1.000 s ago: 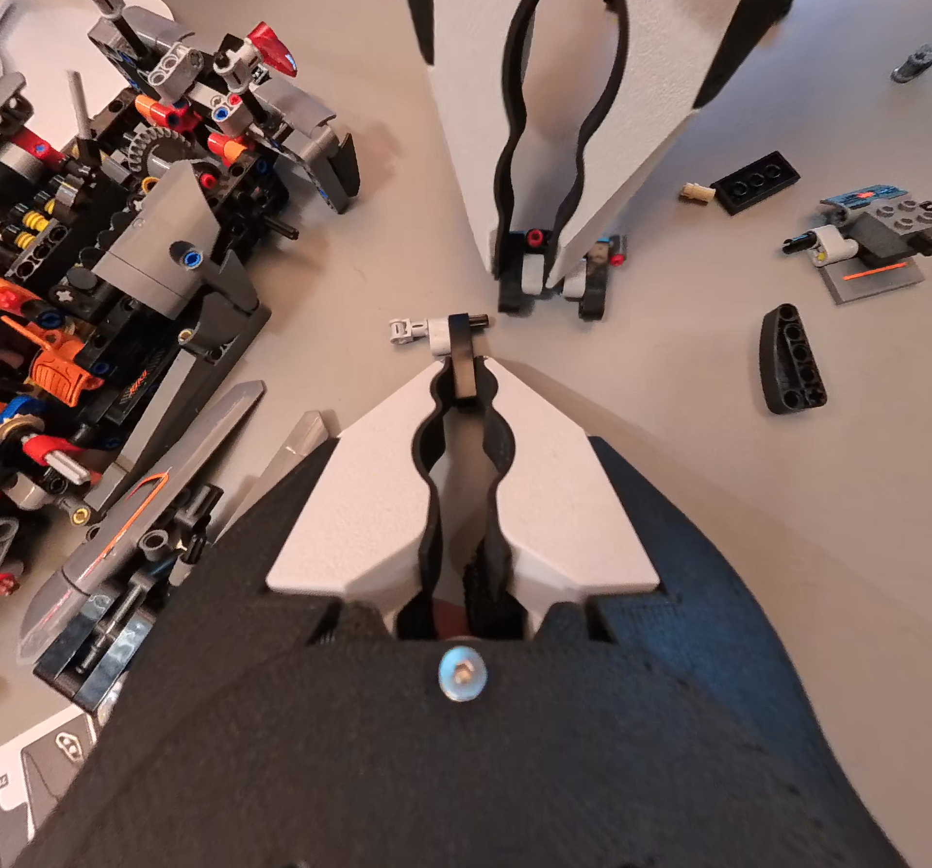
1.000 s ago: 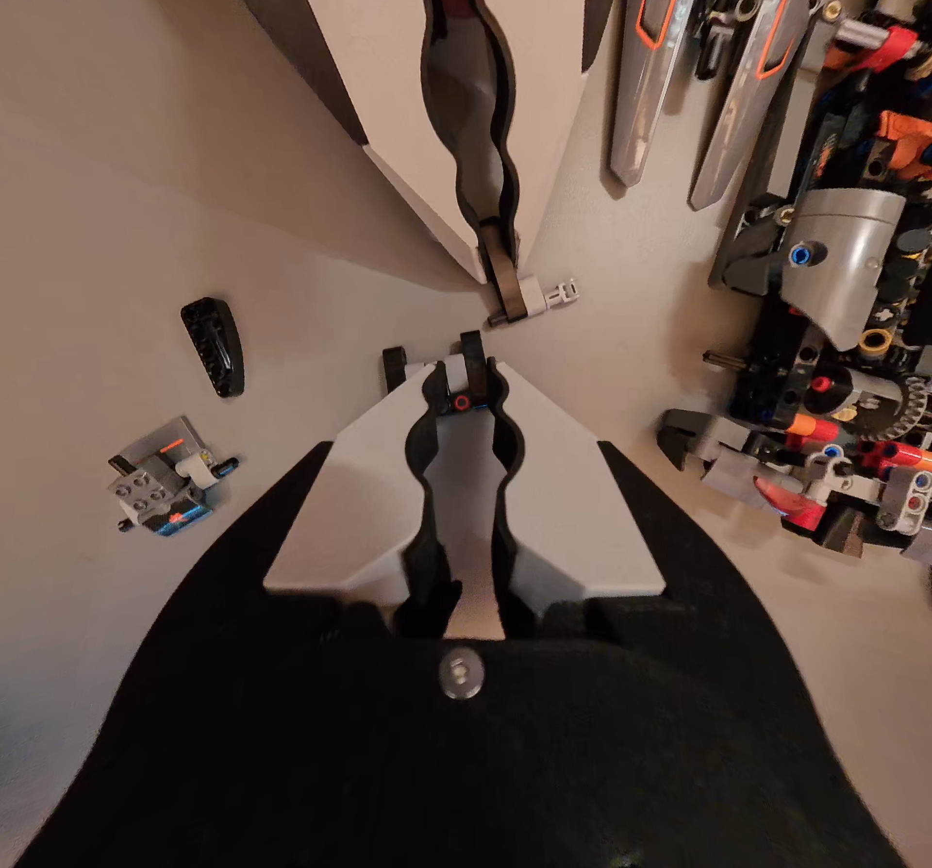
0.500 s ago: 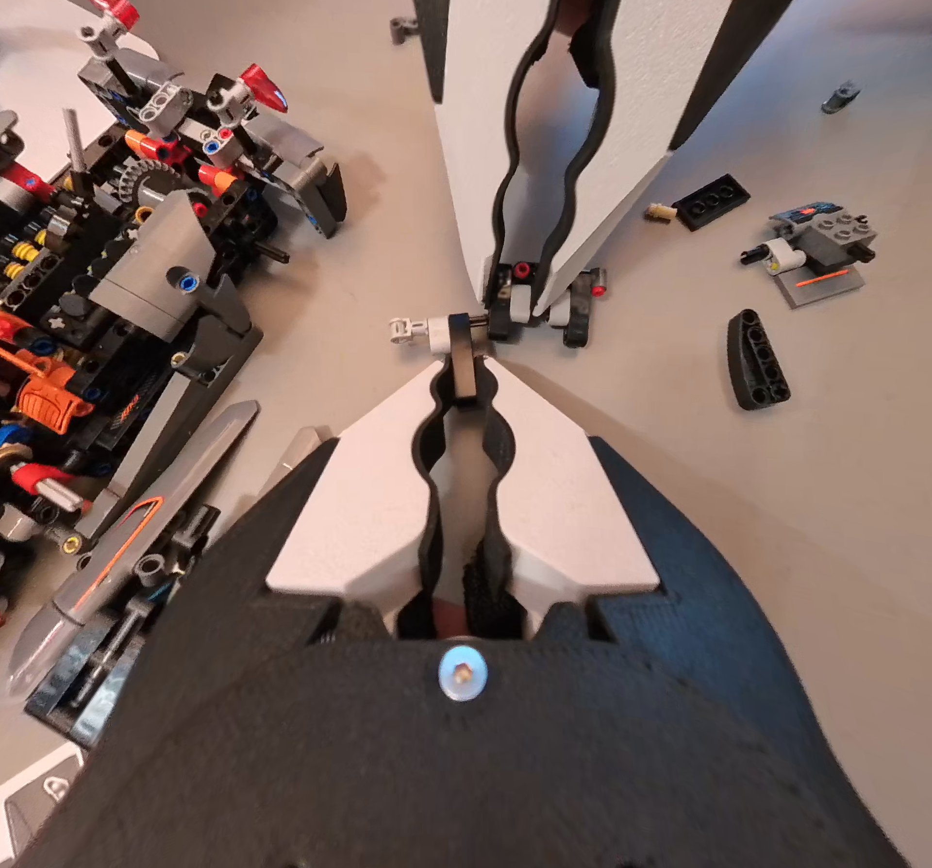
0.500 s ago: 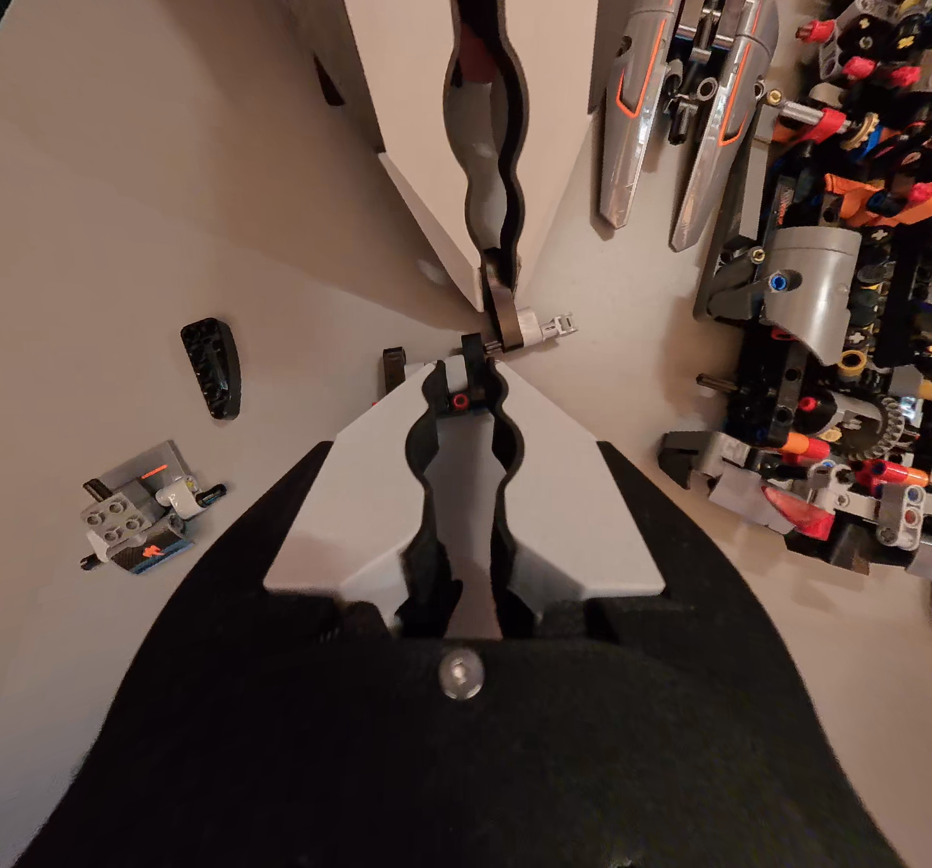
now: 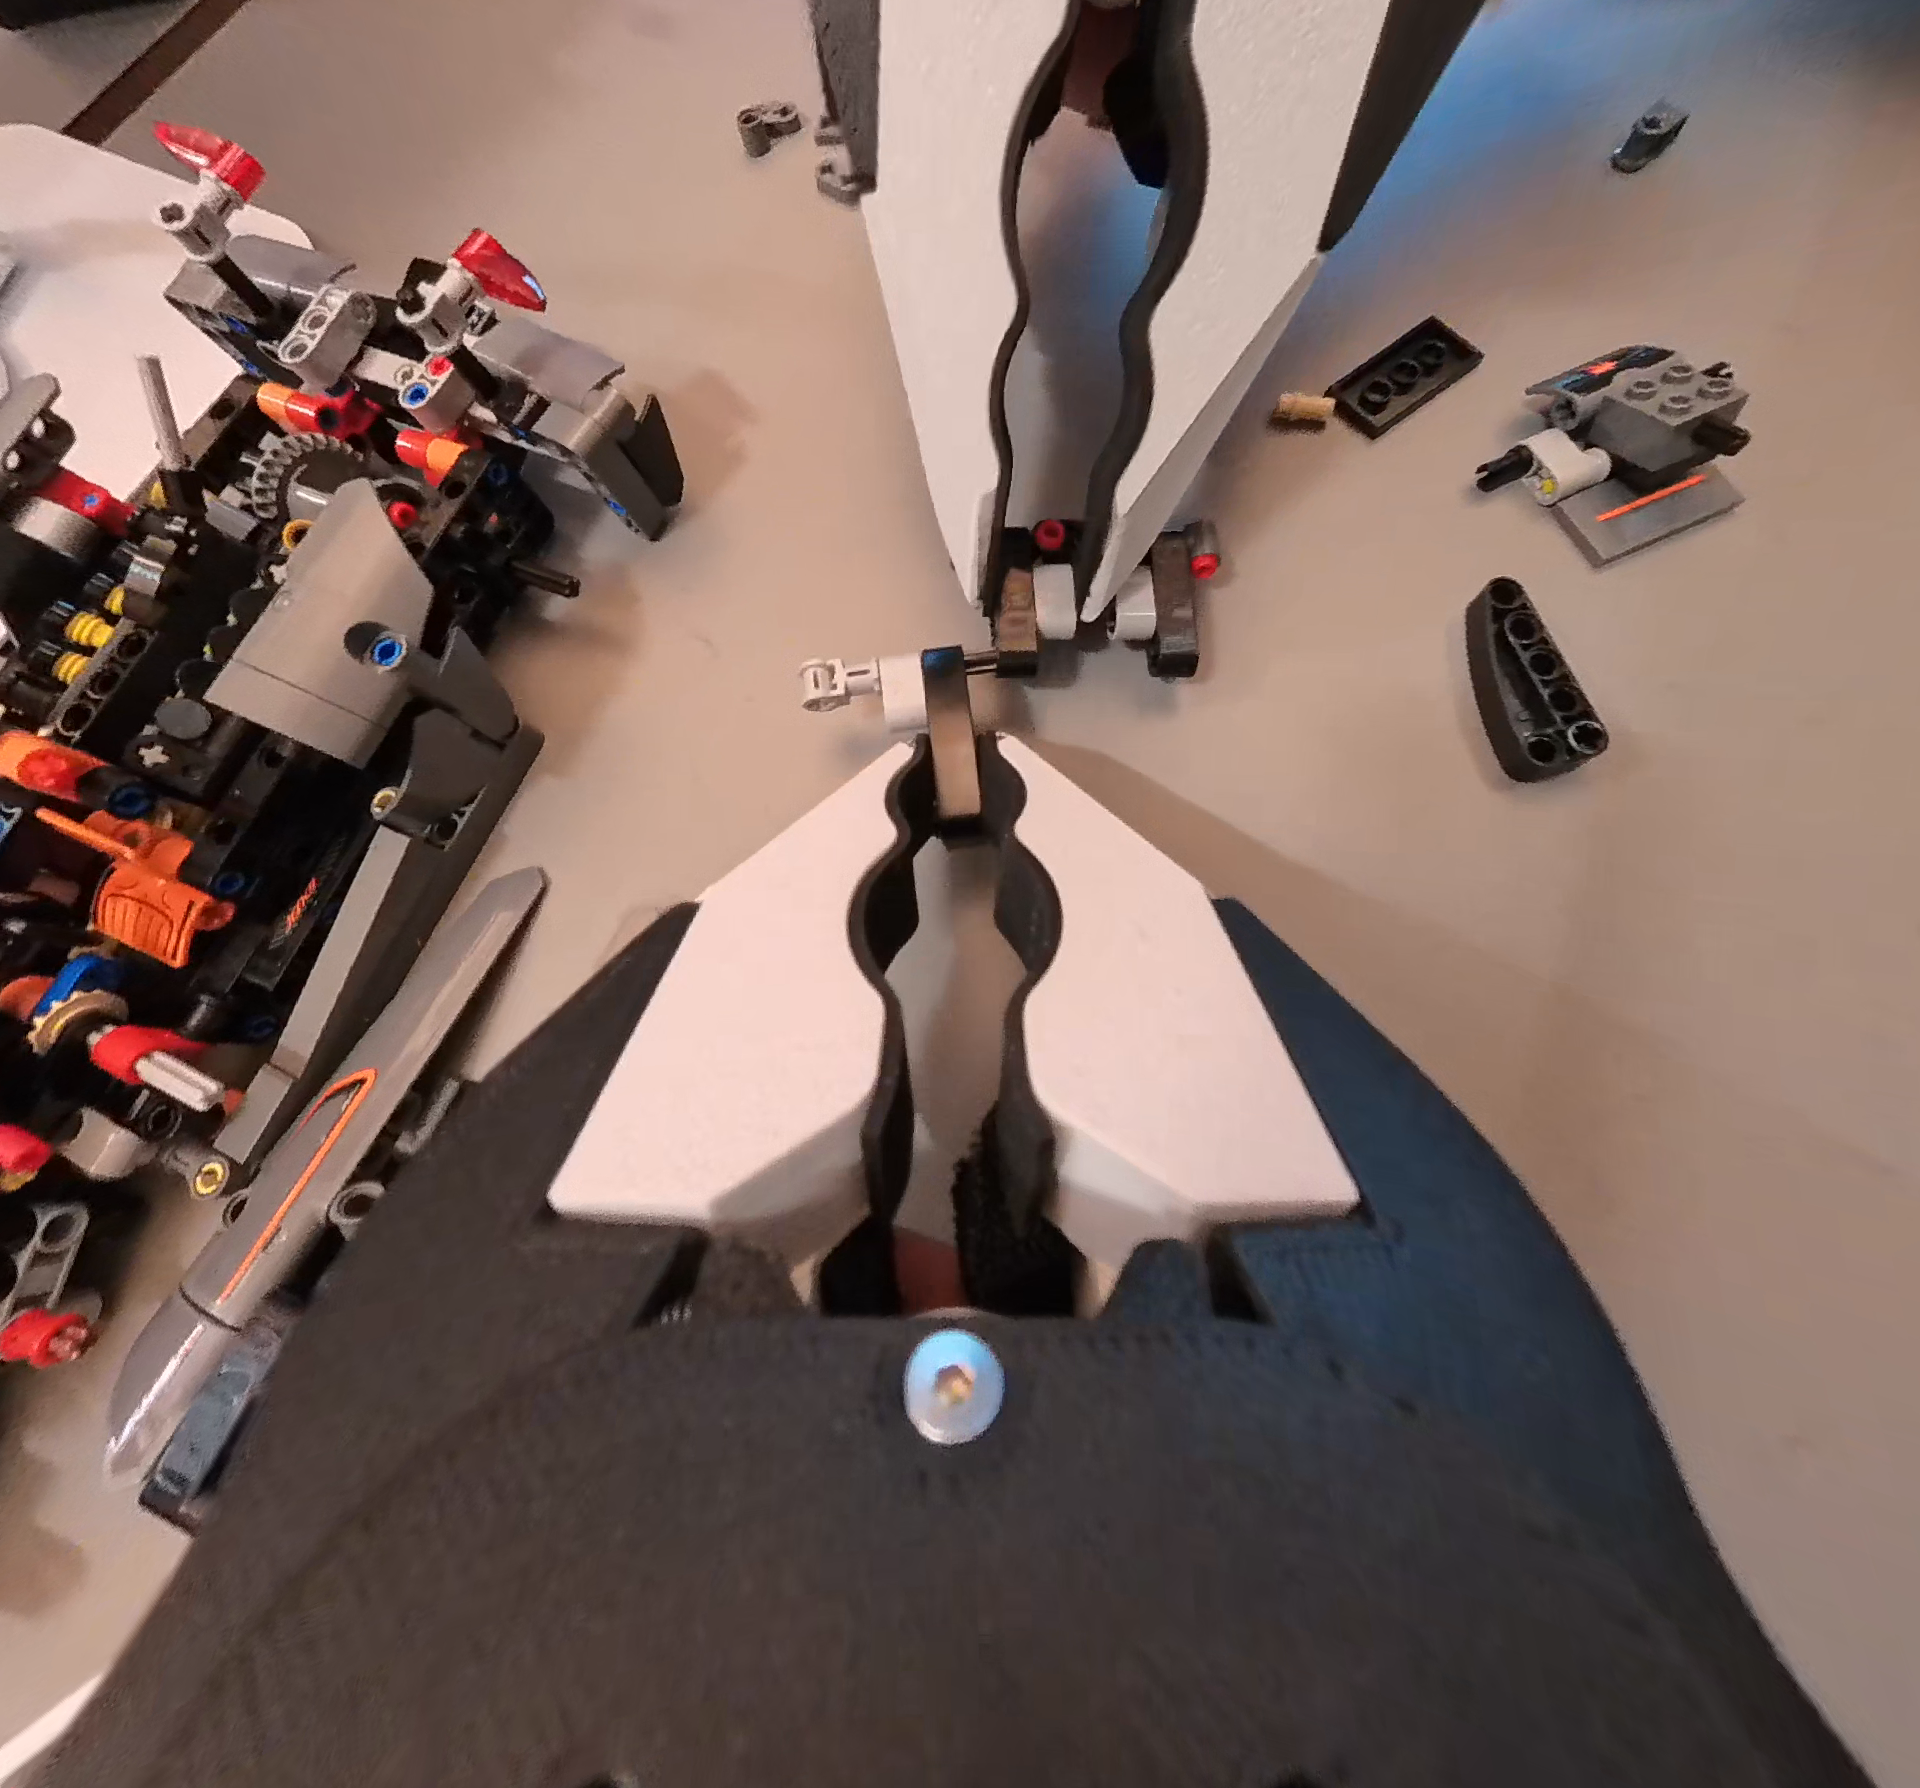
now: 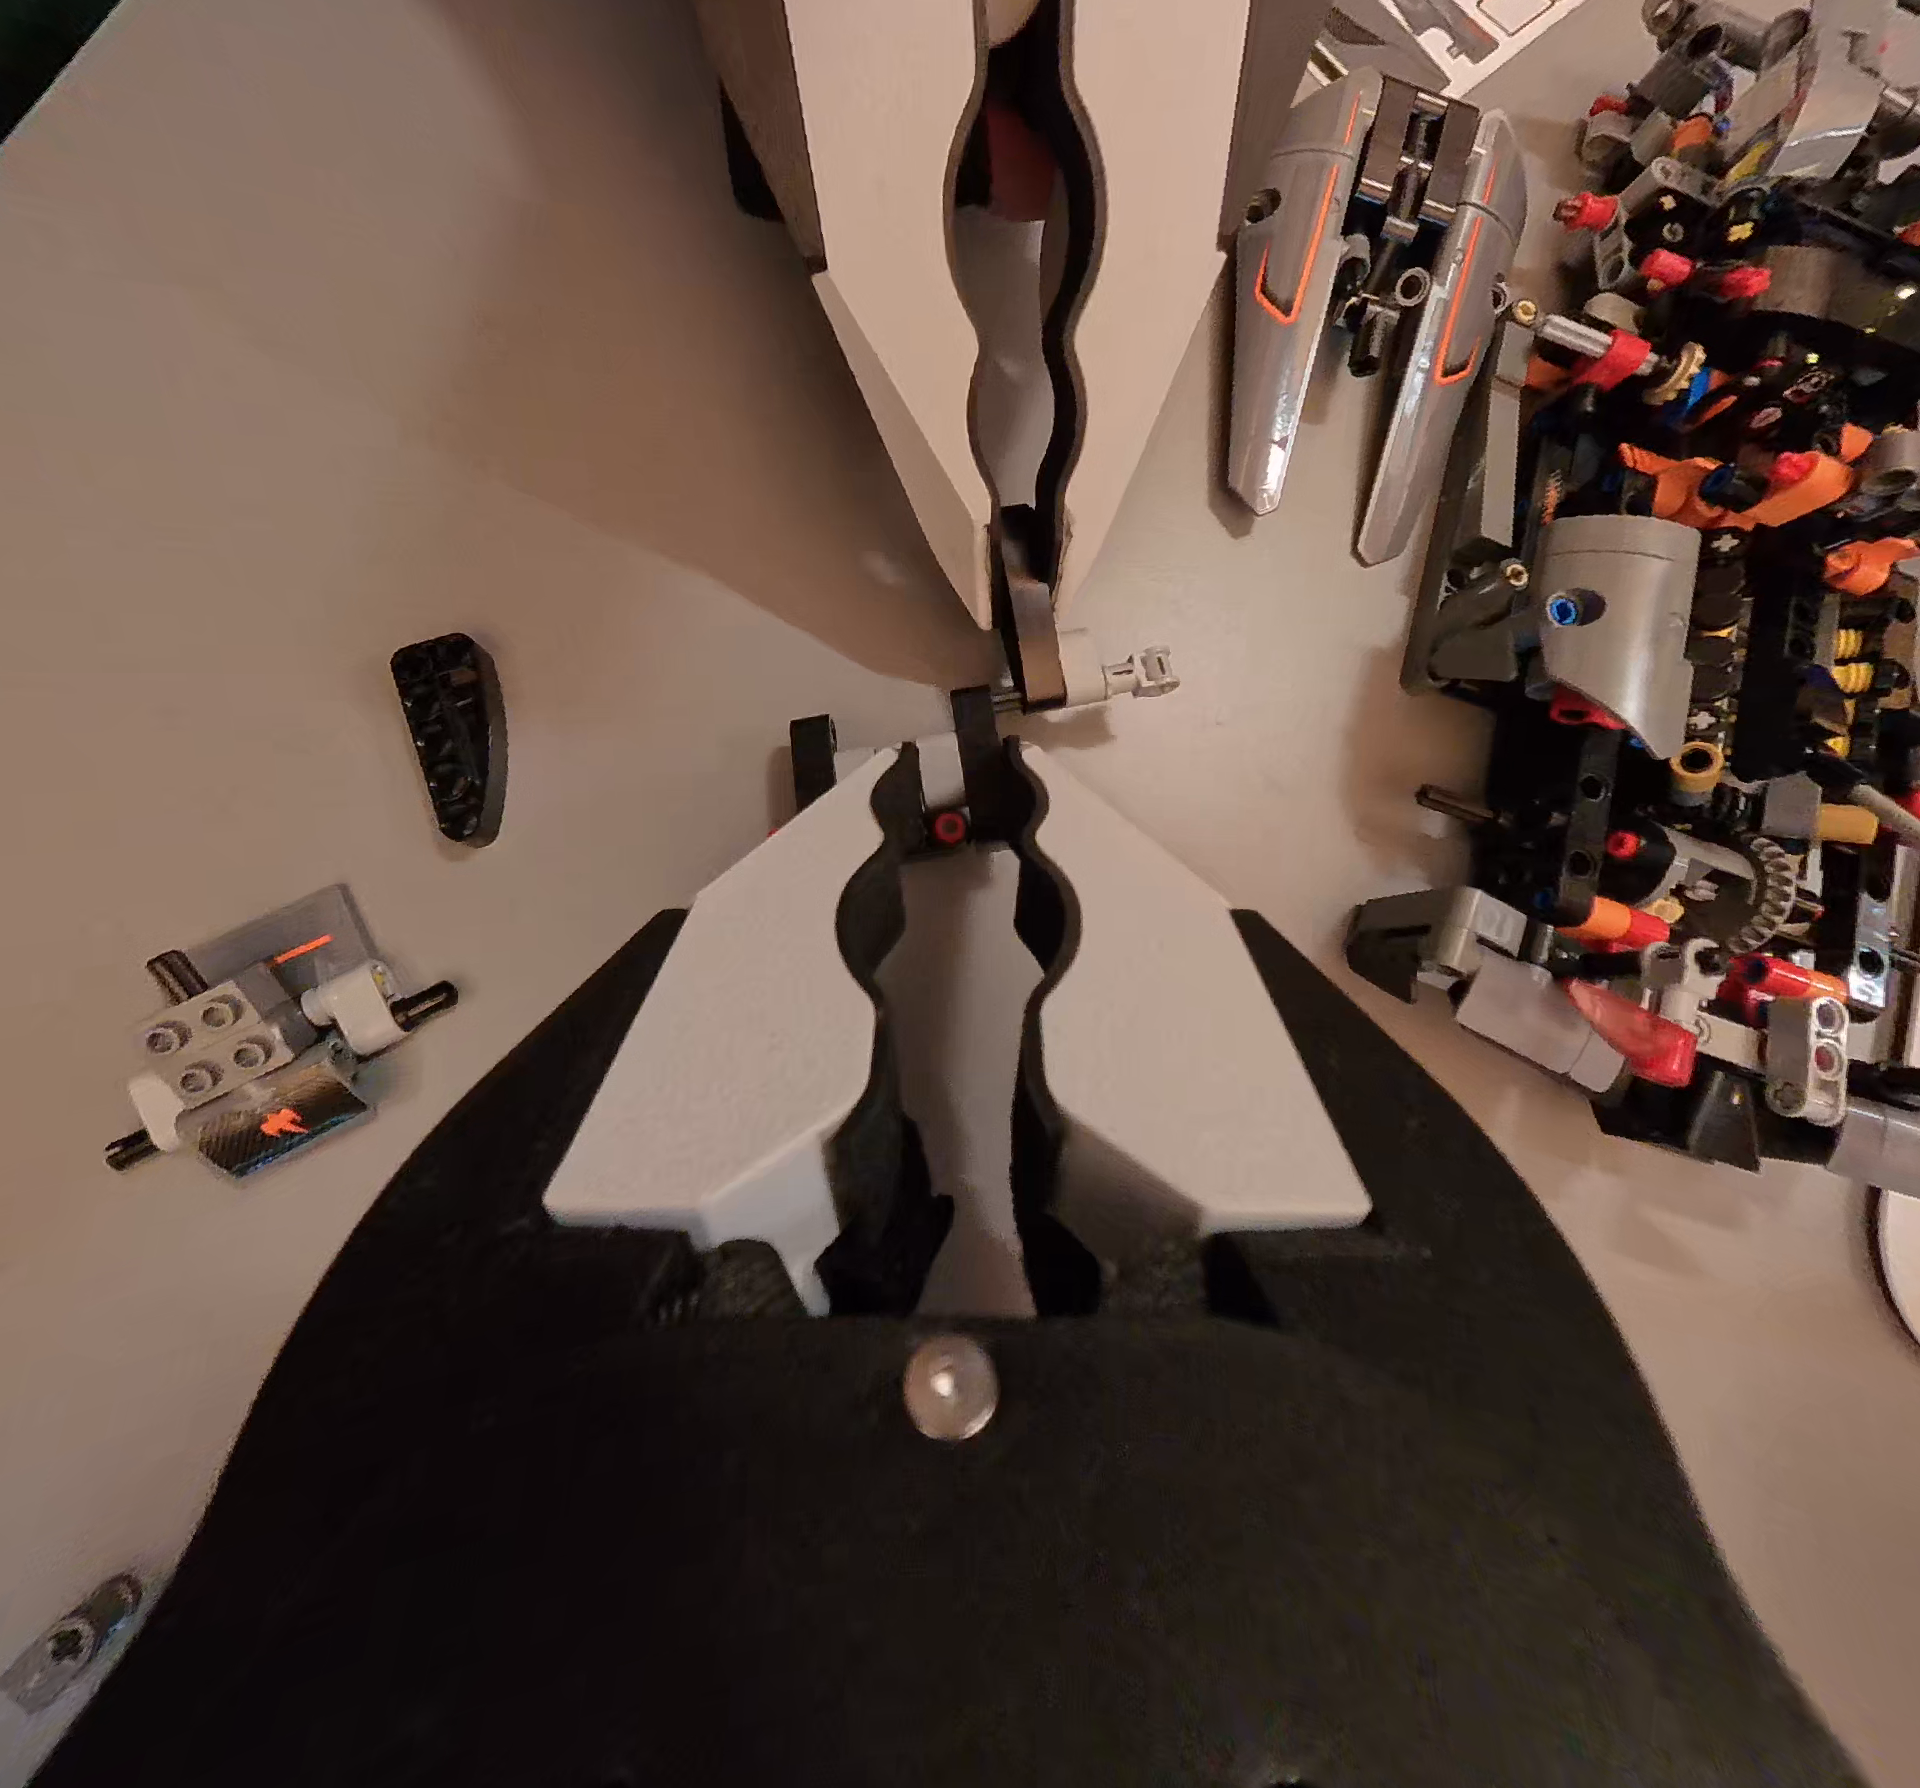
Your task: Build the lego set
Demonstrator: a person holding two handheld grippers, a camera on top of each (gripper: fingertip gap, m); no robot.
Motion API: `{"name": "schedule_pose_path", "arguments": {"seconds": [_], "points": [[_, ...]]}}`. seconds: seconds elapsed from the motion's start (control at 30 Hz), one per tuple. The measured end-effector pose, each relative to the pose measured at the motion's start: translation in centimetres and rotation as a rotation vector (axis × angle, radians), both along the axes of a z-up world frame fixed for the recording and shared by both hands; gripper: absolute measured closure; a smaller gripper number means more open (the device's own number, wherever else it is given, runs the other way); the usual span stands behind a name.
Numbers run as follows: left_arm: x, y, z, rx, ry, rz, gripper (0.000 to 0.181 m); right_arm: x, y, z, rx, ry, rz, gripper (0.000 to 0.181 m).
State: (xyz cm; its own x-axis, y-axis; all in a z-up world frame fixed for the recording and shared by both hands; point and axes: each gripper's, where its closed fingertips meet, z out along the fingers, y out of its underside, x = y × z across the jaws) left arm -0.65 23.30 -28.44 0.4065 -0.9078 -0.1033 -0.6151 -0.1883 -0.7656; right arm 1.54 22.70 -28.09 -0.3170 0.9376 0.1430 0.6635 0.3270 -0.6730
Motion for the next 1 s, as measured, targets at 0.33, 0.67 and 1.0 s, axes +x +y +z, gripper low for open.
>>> {"name": "schedule_pose_path", "arguments": {"seconds": [0.33, 0.67, 1.0], "points": [[0.1, 0.1, 0.1, 0.096, 0.036, -0.085, 0.175, 0.1, 0.0, 0.0, 0.024, 0.042, 0.011, 0.168], [-0.1, 0.3, 0.8, 0.131, -0.003, -0.117, 0.175, -0.2, 0.1, 0.6, 0.058, 0.107, 0.008, 0.168], [-0.1, 0.3, 2.7, 0.191, -0.103, -0.126, 0.175, -0.4, 0.1, 2.7, 0.016, 0.201, -0.017, 0.168]]}}
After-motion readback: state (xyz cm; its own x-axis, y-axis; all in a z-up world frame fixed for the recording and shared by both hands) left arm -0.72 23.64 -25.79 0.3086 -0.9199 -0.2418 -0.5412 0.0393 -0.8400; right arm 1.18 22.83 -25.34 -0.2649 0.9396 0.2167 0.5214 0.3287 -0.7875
